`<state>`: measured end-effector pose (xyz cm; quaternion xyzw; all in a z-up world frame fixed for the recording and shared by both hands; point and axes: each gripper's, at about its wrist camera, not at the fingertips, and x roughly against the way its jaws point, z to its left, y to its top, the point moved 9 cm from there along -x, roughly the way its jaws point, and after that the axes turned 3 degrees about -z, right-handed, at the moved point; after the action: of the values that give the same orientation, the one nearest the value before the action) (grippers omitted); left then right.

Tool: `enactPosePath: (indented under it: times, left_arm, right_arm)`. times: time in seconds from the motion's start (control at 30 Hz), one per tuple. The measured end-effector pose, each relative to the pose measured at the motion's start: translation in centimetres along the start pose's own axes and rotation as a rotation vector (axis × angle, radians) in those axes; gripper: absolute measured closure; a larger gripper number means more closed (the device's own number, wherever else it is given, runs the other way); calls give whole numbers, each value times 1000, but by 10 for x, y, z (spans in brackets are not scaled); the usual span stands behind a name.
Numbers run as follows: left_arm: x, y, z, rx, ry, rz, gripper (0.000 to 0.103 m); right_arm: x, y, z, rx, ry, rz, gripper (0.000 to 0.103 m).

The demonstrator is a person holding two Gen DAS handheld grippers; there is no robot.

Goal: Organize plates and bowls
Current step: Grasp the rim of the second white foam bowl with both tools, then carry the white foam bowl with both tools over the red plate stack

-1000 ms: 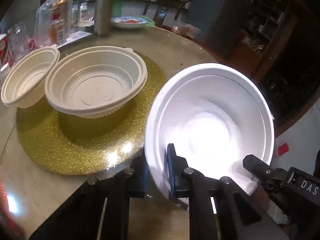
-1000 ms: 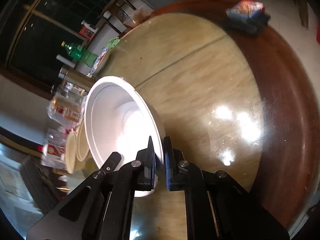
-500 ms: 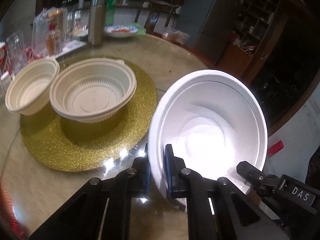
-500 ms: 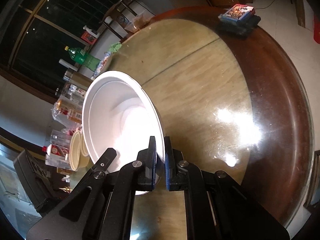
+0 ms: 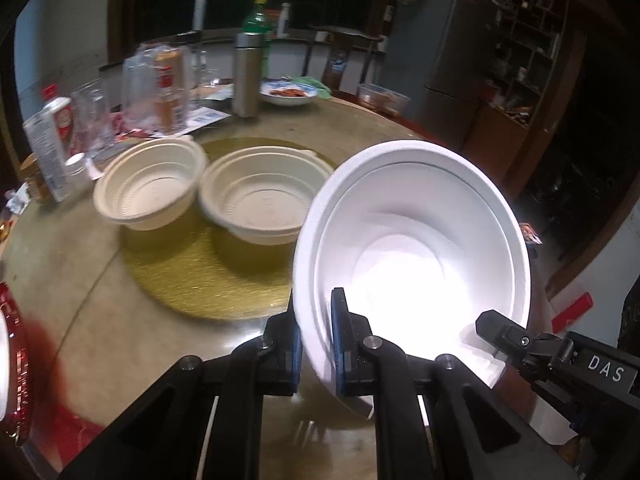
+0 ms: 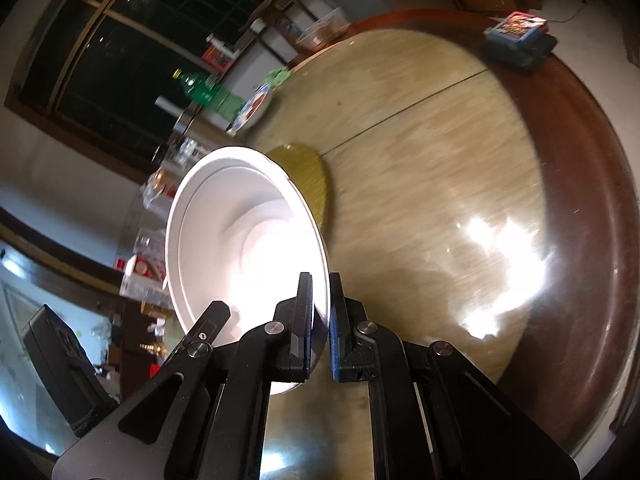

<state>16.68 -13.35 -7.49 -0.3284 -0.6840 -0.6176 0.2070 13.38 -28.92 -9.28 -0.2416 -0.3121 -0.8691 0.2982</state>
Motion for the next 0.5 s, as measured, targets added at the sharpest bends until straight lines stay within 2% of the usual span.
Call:
enactPosePath:
  times: [0.5]
  left_arm:
    - [39, -3, 88, 116, 77, -56, 92]
  right_arm:
    - [-31, -50, 77, 130, 59, 85, 96]
